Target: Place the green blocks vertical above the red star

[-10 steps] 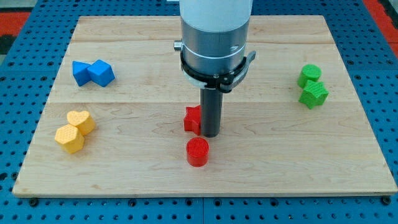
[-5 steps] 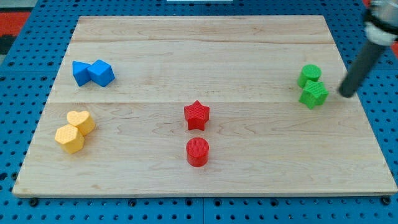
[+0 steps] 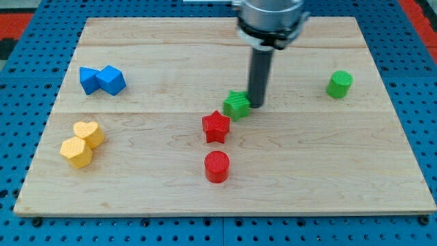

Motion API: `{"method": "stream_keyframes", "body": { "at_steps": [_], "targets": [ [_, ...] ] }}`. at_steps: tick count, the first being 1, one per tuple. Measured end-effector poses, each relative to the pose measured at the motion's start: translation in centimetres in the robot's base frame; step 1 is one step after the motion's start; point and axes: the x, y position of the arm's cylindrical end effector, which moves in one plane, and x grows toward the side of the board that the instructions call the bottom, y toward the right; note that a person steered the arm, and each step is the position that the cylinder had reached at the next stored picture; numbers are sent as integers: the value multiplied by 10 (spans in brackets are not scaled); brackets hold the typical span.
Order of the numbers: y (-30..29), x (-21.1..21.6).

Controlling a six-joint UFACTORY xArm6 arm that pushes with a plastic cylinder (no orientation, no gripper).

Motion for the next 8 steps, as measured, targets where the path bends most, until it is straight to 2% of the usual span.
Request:
{"method": "stream_keyframes", "body": {
  "at_steps": [1, 2, 3, 4, 5, 7, 8],
  "targets": [
    [-21, -21],
    [41, -15],
    [111, 17],
    [212, -21],
    [206, -58],
    [44, -58],
    [125, -25]
  ]
}}
